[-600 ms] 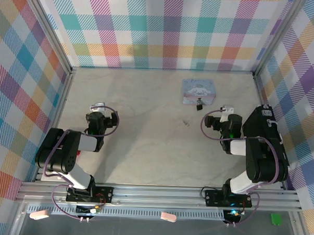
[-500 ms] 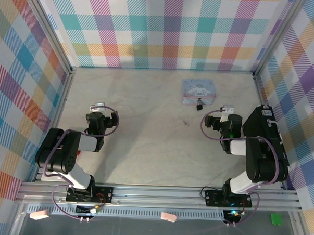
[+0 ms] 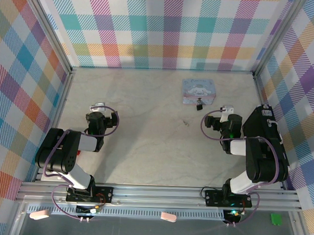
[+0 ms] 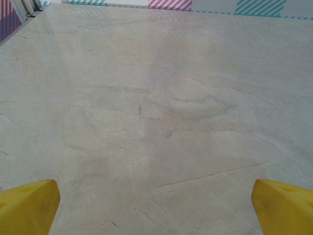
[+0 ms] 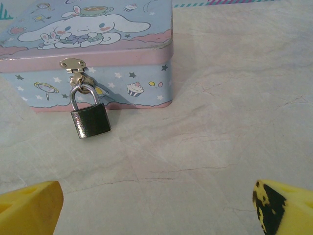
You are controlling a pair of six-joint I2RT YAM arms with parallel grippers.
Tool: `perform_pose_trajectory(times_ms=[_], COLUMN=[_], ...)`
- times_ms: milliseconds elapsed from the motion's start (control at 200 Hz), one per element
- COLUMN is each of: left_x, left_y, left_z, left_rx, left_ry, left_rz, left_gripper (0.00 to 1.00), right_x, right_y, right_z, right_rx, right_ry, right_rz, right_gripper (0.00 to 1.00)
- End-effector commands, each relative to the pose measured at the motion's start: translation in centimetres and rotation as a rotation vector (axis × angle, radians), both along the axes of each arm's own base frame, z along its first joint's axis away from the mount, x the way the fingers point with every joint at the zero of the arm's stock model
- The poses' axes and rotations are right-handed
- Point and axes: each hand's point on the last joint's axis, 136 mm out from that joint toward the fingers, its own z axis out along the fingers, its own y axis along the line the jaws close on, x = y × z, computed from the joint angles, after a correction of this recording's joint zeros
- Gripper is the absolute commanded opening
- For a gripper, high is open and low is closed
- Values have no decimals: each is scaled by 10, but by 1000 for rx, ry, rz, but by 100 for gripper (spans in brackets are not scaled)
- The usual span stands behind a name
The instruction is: Unlock the padlock with the key
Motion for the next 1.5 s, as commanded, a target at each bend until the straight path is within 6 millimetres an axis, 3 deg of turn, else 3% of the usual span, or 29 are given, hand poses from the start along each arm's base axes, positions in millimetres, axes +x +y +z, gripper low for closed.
perform_pose_trajectory(times_ms=[0, 275, 440, 630, 820, 930, 1060, 1120, 1165, 1210, 1360, 1495], left_x=[4, 3, -11, -46, -67, -82, -108, -118, -131, -148, -135, -122], left_y=[3, 2, -18, -13, -25, -9, 8, 12, 22, 32, -14, -62], left_z=[4, 5, 30, 73, 119, 137, 138, 136, 123, 108, 96, 92], left_rx=[-6, -5, 60, 7, -115, -226, -305, -348, -423, -474, -486, -527], left_ry=[-12, -16, -75, -140, -111, -67, 9, 28, 56, 100, 220, 272], left_rz=[0, -3, -66, 5, -36, 93, 235, 273, 385, 502, 218, -40], left_gripper=[100, 100, 100, 100, 100, 100, 100, 100, 100, 100, 100, 100], right_x=[6, 6, 0, -20, -38, -53, -76, -90, -101, -107, -115, -118], right_y=[1, 0, 1, -1, 10, 8, 5, -2, -13, -8, 43, 69], right_z=[12, 12, 17, 47, 97, 126, 149, 144, 134, 131, 129, 111], right_rx=[3, 2, 0, 22, 185, 299, 393, 446, 499, 522, 581, 553], right_ry=[-31, -32, -64, -57, -125, -93, -25, 44, 93, 106, 174, 339], right_rz=[12, 11, 14, -9, 5, -49, -114, -203, -311, -292, 12, 134], right_gripper=[99, 99, 99, 99, 99, 99, 99, 99, 99, 99, 99, 99])
